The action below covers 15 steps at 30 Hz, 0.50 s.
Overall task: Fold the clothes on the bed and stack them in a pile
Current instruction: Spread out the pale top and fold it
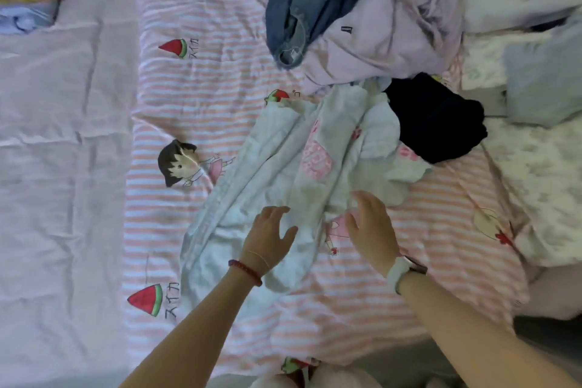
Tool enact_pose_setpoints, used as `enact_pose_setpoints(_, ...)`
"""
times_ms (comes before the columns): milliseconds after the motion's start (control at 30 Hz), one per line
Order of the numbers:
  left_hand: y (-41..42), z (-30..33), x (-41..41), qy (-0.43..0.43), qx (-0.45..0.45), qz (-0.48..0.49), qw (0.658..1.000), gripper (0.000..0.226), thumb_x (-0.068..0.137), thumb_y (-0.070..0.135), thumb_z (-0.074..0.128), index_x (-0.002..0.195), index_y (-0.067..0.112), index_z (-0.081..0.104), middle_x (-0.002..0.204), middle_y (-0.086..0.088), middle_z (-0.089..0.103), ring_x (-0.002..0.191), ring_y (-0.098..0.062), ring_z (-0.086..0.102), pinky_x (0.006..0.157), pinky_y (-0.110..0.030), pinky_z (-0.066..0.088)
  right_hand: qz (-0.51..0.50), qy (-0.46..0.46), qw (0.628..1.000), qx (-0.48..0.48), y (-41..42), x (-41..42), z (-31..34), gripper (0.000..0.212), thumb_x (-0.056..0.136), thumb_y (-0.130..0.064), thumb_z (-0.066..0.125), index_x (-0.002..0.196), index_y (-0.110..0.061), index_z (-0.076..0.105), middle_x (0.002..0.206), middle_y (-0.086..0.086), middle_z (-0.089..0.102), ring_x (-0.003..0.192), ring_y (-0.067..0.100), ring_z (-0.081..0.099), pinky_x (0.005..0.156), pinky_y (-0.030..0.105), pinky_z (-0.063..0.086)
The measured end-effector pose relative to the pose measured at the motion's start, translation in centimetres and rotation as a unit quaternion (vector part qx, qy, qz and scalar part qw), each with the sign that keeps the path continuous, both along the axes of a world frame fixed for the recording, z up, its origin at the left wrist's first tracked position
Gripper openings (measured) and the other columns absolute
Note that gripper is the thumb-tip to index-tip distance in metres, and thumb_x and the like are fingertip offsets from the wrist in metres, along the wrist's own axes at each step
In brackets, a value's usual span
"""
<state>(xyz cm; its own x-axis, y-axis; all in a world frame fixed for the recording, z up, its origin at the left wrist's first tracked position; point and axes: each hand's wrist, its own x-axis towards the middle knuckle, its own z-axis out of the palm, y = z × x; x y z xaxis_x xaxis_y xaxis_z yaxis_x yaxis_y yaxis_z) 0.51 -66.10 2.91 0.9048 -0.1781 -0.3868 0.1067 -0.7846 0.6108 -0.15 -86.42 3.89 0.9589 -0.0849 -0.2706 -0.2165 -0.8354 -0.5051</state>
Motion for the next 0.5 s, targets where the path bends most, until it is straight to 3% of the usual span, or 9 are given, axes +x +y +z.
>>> enact_pose_setpoints(133, -5.7, -2.2, 4.4, -0.026, -0.005, -0.005, 1.0, 0.073, 0.086, 0.033, 0.061, 0.146, 0.016, 0.023, 0.141, -0.01, 0.036, 0.125, -0.028, 0.039, 0.1, -0.035, 0.037, -0.103, -0.068, 0.986, -0.11, -4.1, 4.4, -0.5, 0.052, 0.089, -0.019, 0.057, 0.135, -0.001, 0.041, 0.143, 0.019, 0.037, 0.134, 0.032, 0.029, 0.108, 0.045, 0.026)
enact_pose_setpoints(200, -7.5, -3.3, 6.2, -0.011, 0.027, 0.015, 0.999, 0.081, 0.085, 0.031, 0.063, 0.148, 0.019, 0.013, 0.139, -0.013, 0.035, 0.12, -0.032, 0.041, 0.097, -0.039, 0.039, -0.122, -0.039, 0.984, -0.123, -5.7, 6.4, -1.0, 0.063, 0.09, -0.029, 0.056, 0.142, -0.007, 0.029, 0.15, 0.016, 0.025, 0.139, 0.031, 0.021, 0.109, 0.05, 0.023)
enact_pose_setpoints(233, -8.0, -3.8, 6.7, -0.007, 0.042, 0.021, 0.999, 0.077, 0.086, 0.025, 0.061, 0.148, 0.021, 0.015, 0.134, -0.014, 0.038, 0.115, -0.034, 0.044, 0.093, -0.037, 0.041, -0.13, -0.001, 0.984, -0.124, -6.3, 7.3, -1.2, 0.07, 0.09, -0.035, 0.055, 0.145, -0.01, 0.022, 0.152, 0.014, 0.021, 0.14, 0.03, 0.019, 0.108, 0.052, 0.023)
enact_pose_setpoints(300, -8.4, -4.2, 7.2, -0.001, 0.031, 0.036, 0.999, 0.055, 0.09, 0.012, 0.052, 0.142, 0.018, 0.035, 0.12, -0.015, 0.05, 0.105, -0.035, 0.052, 0.083, -0.027, 0.039, -0.149, 0.088, 0.977, -0.122, -7.2, 8.2, -2.0, 0.074, 0.089, -0.04, 0.055, 0.146, -0.01, 0.017, 0.147, 0.014, 0.029, 0.134, 0.032, 0.028, 0.102, 0.05, 0.029)
enact_pose_setpoints(400, -7.2, -3.1, 6.5, -0.018, -0.027, 0.102, 0.994, 0.028, 0.09, 0.003, 0.053, 0.117, 0.001, 0.062, 0.103, -0.017, 0.063, 0.095, -0.03, 0.059, 0.075, -0.009, 0.033, -0.156, 0.12, 0.978, -0.074, -7.7, 7.3, -2.8, 0.035, 0.094, -0.024, 0.048, 0.124, -0.005, 0.047, 0.115, 0.019, 0.06, 0.103, 0.036, 0.055, 0.078, 0.038, 0.04)
enact_pose_setpoints(500, -4.8, -0.3, 4.8, -0.028, -0.094, 0.179, 0.979, 0.016, 0.087, 0.001, 0.059, 0.101, -0.001, 0.068, 0.089, -0.011, 0.066, 0.078, -0.018, 0.057, 0.066, 0.0, 0.036, -0.126, 0.038, 0.991, 0.033, -7.4, 3.8, -2.4, 0.018, 0.091, -0.007, 0.047, 0.096, -0.003, 0.064, 0.09, 0.013, 0.067, 0.082, 0.031, 0.058, 0.063, 0.03, 0.038)
